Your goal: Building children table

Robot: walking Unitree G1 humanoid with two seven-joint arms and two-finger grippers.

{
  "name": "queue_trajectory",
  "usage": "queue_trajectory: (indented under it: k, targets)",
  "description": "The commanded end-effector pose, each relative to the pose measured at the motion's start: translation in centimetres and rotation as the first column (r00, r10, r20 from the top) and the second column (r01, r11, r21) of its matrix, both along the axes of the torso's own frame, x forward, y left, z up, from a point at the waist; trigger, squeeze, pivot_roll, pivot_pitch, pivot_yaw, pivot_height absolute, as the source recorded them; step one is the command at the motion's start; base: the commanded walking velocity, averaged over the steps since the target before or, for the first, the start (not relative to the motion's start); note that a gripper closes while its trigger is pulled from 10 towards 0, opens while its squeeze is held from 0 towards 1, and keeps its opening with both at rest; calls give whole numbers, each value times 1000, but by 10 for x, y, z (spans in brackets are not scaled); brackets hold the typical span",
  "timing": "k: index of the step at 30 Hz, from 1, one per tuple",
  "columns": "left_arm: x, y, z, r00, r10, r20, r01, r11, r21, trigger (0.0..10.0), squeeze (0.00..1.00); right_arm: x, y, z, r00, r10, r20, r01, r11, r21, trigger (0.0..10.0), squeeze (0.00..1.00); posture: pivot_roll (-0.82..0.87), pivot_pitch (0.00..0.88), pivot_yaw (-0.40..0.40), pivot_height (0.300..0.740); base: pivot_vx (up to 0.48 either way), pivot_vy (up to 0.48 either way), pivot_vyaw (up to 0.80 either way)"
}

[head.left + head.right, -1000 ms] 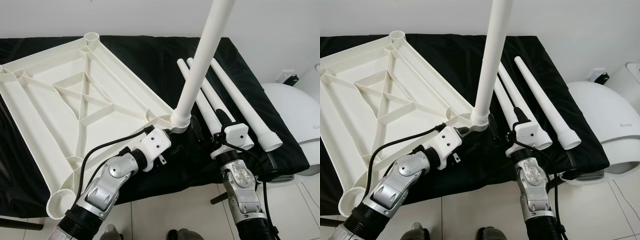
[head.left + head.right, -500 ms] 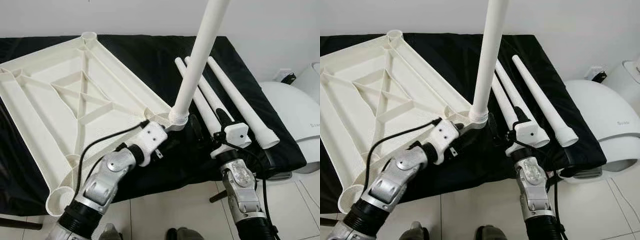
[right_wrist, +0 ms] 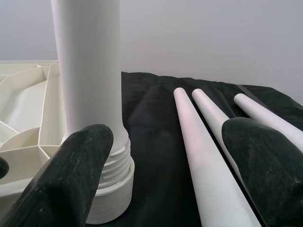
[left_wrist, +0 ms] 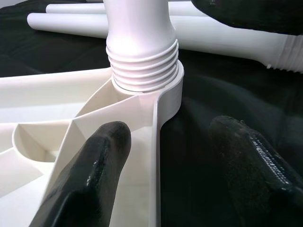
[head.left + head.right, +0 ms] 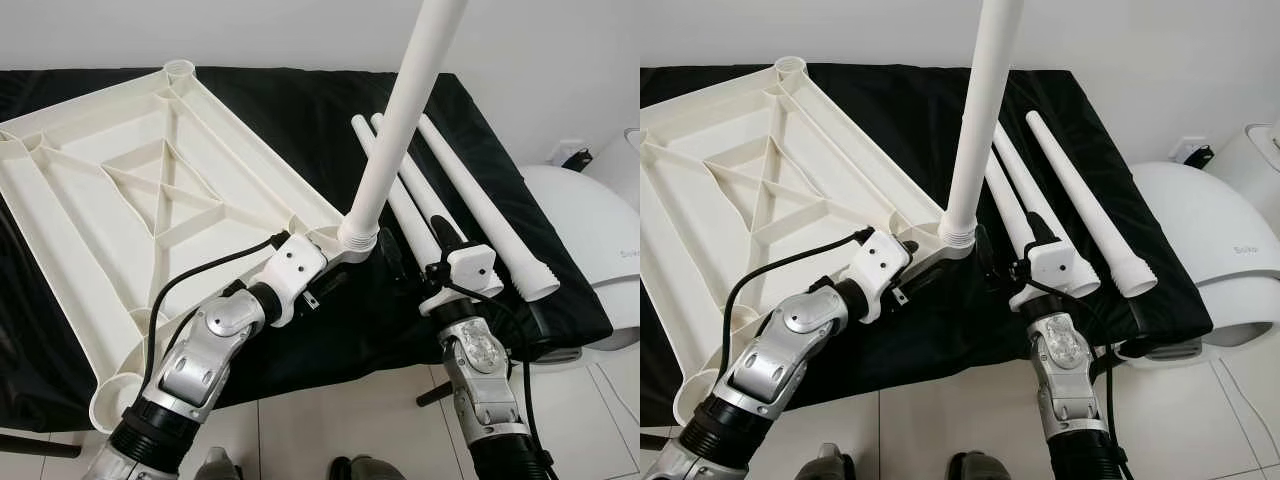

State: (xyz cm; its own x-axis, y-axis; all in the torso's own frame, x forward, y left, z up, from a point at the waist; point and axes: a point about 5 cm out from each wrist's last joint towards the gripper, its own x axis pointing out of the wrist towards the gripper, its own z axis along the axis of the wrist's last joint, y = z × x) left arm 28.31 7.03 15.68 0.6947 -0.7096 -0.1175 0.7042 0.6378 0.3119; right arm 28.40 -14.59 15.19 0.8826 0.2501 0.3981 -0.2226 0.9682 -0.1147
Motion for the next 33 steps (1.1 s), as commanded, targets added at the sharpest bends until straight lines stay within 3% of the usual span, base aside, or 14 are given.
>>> queue_trajectory:
  k: [1,5,15,21,28,33]
  targets:
    - [-2,-2,-12,998,12,-58,-10,999,40,10000,0,0,-1,-3,1000,-4,-16,4,1000,-3,10000,0,46,149,-49,740,0,0,0]
    - [4,-2,-17,989,71,-129,-66,997,41,10000,0,-1,-1,-3,1000,-9,-15,9,1000,0,10000,0,41,149,-44,740,0,0,0]
    - [10,-6,-13,988,75,-139,-68,996,52,10000,0,0,-1,-2,1000,-16,-11,16,1000,2,10000,0,40,143,-41,740,0,0,0]
    - [5,-10,-16,985,31,-167,-4,987,161,10000,0,2,-1,-1,1000,-17,-7,17,1000,2,10000,0,39,140,-39,740,0,0,0]
    - [0,-6,-29,975,45,-219,6,973,229,10000,0,1,-1,-1,1000,-20,-7,20,1000,4,10000,0,38,138,-37,740,0,0,0]
    - [2,-3,-29,969,79,-233,-25,974,226,10000,0,1,0,-2,1000,-19,-9,19,1000,4,10000,0,39,139,-39,740,0,0,0]
